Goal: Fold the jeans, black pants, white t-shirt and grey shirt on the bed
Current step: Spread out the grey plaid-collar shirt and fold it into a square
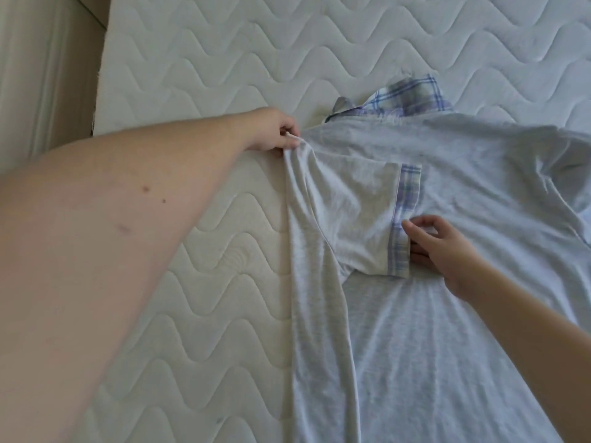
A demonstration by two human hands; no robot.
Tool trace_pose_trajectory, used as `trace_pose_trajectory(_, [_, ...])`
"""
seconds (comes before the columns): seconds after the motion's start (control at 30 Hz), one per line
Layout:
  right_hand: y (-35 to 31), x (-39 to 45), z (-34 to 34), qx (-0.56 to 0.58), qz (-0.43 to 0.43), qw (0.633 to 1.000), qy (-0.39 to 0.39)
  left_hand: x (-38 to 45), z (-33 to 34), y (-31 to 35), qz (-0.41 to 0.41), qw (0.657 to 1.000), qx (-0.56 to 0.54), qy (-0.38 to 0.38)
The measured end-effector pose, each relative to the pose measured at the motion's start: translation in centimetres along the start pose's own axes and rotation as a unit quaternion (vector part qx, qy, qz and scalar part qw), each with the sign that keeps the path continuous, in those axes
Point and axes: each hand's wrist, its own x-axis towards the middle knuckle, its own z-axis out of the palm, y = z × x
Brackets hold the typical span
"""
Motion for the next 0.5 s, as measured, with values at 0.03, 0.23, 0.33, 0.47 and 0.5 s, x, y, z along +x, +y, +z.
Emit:
trace_pose_trajectory(0.03, [-0.1,-0.2,-0.2,0.003,0.001,1.0,-0.015,0.3,-0.3,0.1,-0.003,1.0,-0.001,-0.003])
trace_pose_trajectory(0.23, [-0.1,-0.9,0.4,-0.236,-0.063,0.969,0.04,1.5,-1.1,1.1,-0.02,0.998,0.061,0.005])
trace_pose_trajectory(0.33, [0.2,-1.8,-0.5,-0.25,-0.081,0.961,0.087,1.7,-0.9,1.8,-0.041,0.992,0.115,0.026])
trace_pose_trajectory(0.47, [0.8,-2.4,-0.8,-0.276,-0.06,0.955,0.09,2.1,0.2,2.5,-0.059,0.984,0.16,0.045])
trace_pose_trajectory(0.5, [0.7,-2.4,-0.8,-0.289,-0.049,0.952,0.085,2.1,0.6,2.5,-0.057,0.987,0.142,0.05])
